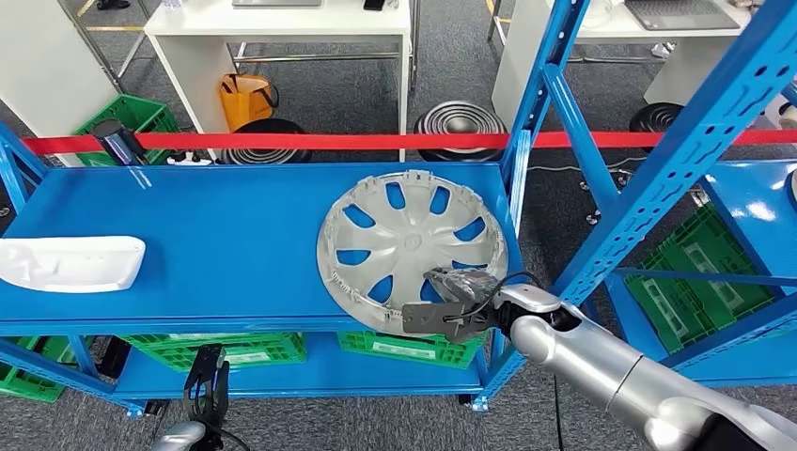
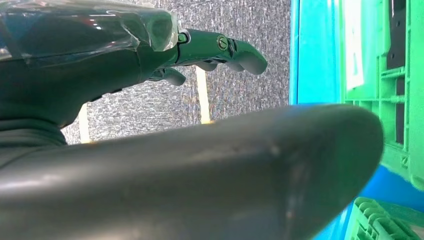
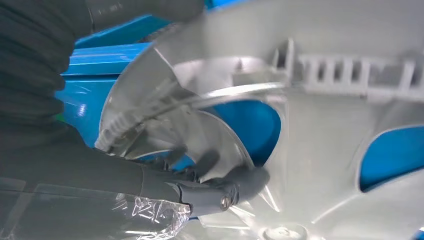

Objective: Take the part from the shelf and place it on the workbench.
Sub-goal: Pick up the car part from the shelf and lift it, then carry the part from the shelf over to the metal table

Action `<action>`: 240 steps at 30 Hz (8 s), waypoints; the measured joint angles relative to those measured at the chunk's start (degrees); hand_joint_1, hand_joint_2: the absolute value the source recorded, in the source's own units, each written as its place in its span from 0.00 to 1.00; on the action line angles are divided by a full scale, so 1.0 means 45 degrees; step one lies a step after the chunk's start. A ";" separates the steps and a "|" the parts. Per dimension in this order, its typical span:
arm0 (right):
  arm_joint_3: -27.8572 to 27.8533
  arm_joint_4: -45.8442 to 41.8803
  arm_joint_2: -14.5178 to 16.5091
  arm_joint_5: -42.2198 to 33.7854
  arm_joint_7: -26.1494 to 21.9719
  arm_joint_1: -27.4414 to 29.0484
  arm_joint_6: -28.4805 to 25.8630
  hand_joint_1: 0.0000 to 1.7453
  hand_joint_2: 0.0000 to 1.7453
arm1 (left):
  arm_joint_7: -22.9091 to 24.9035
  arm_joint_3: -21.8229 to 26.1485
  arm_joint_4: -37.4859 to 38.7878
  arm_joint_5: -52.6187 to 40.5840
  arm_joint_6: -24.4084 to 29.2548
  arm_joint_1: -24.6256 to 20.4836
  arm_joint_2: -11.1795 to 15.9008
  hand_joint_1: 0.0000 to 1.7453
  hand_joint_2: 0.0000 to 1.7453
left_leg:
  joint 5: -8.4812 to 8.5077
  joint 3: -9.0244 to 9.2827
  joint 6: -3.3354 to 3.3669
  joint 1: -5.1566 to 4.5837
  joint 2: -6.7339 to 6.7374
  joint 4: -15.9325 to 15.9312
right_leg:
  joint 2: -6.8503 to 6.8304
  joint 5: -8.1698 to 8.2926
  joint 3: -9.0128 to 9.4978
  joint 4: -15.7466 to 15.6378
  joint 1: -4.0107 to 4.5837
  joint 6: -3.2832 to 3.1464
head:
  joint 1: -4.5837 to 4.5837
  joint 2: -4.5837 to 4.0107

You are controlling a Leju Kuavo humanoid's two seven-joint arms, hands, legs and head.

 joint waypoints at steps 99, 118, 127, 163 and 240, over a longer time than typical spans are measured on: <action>-0.5381 -0.7726 0.0920 -0.2564 -0.2838 0.1986 -0.1557 1.00 1.00 | -0.0703 0.0279 0.0407 0.0188 -0.0083 0.1196 -0.0845 0.00 1.00 | 0.0077 -0.0539 0.0004 -0.0119 -0.0126 0.0287 | -0.0012 -0.0199 -0.0219 0.0497 0.0087 0.0146 | -0.0004 0.0000; -0.6180 -0.8331 0.2063 -1.4233 -0.1870 0.3995 0.4043 1.00 1.00 | -0.1400 0.0265 0.0701 0.0409 -0.0565 0.2204 -0.0782 0.00 1.00 | -0.0135 -0.0462 -0.0251 -0.0180 -0.0096 0.0409 | 0.0073 0.0220 0.0624 -0.0934 0.0183 -0.0307 | -0.0051 0.0000; -0.6005 -0.8521 0.2018 -1.4392 -0.1755 0.4528 0.4365 1.00 1.00 | -0.1618 0.0200 0.0742 0.0379 -0.0232 0.2362 -0.0907 0.00 1.00 | 0.0088 -0.0319 0.0067 -0.0086 -0.0081 0.0089 | 0.0018 -0.1194 -0.0987 0.2566 0.0013 -0.0022 | -0.0006 0.0000; -0.6397 -0.9041 0.1988 -1.2979 -0.2409 0.6241 0.5739 1.00 1.00 | -0.3009 0.0509 0.1069 0.1466 0.3161 0.2557 -0.1324 0.00 1.00 | 0.0753 -0.1129 -0.0185 -0.0176 -0.0015 0.0332 | -0.0034 -0.0924 0.2047 -0.1088 0.0098 0.0112 | -0.0037 0.0000; -0.6833 -0.8839 0.2033 -1.2573 -0.2535 0.6672 0.6694 1.00 1.00 | -0.0673 -0.0474 0.1768 0.0611 -0.1989 0.2366 -0.0483 0.00 1.00 | -0.1137 0.1202 -0.0266 -0.0141 -0.0099 0.0071 | -0.0143 0.0939 0.0239 -0.1107 0.0079 -0.0148 | -0.0017 0.0000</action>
